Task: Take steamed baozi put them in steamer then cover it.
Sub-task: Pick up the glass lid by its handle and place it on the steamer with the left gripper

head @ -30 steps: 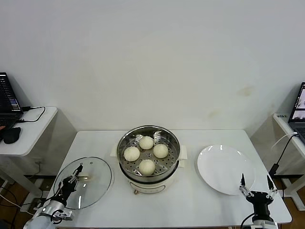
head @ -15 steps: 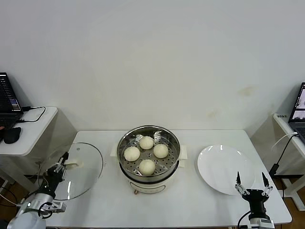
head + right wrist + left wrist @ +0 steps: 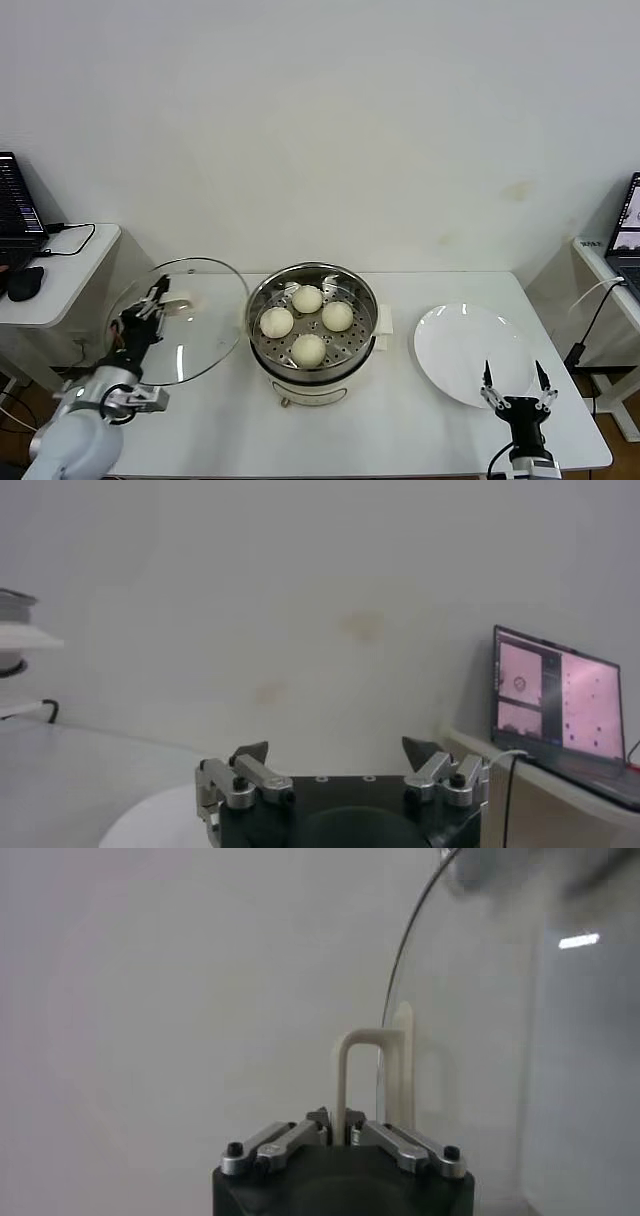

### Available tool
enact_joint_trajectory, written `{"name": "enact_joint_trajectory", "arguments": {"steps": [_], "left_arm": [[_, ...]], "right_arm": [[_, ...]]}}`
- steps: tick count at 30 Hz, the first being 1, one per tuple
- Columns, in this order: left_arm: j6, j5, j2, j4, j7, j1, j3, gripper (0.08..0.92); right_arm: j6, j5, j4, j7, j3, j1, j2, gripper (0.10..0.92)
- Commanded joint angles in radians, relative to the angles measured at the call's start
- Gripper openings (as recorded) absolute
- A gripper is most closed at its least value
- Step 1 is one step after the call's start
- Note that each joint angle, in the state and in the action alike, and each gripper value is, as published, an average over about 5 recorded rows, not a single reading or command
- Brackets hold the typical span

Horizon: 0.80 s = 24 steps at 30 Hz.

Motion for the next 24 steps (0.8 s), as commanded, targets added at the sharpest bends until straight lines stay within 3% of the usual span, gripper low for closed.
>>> {"name": "enact_joint_trajectory", "arguments": {"steps": [1,7,17,24], "left_arm": [[0.19,0.03,-0.014,-0.065,0.124,-0.284,0.376,0.151],[0.231,0.126,-0.118,0.002,0.188,-0.422,0.511,0.151],[0.232,0.256,-0.239,0.107,0.239,-0.488,0.615,0.151],[0.215,0.306,-0.27,0.169,0.249,-0.524,0.651,0.151]], "right_arm": [[0.014,-0.053,-0.011,0.007,-0.013,0.004,0.022,0.823],[0.022,-0.085,-0.022,0.015,-0.016,0.007,0.039,0.823],[0.027,-0.101,-0.03,0.018,-0.02,0.012,0.051,0.823],[0.03,-0.104,-0.032,0.018,-0.026,0.009,0.053,0.823]]}}
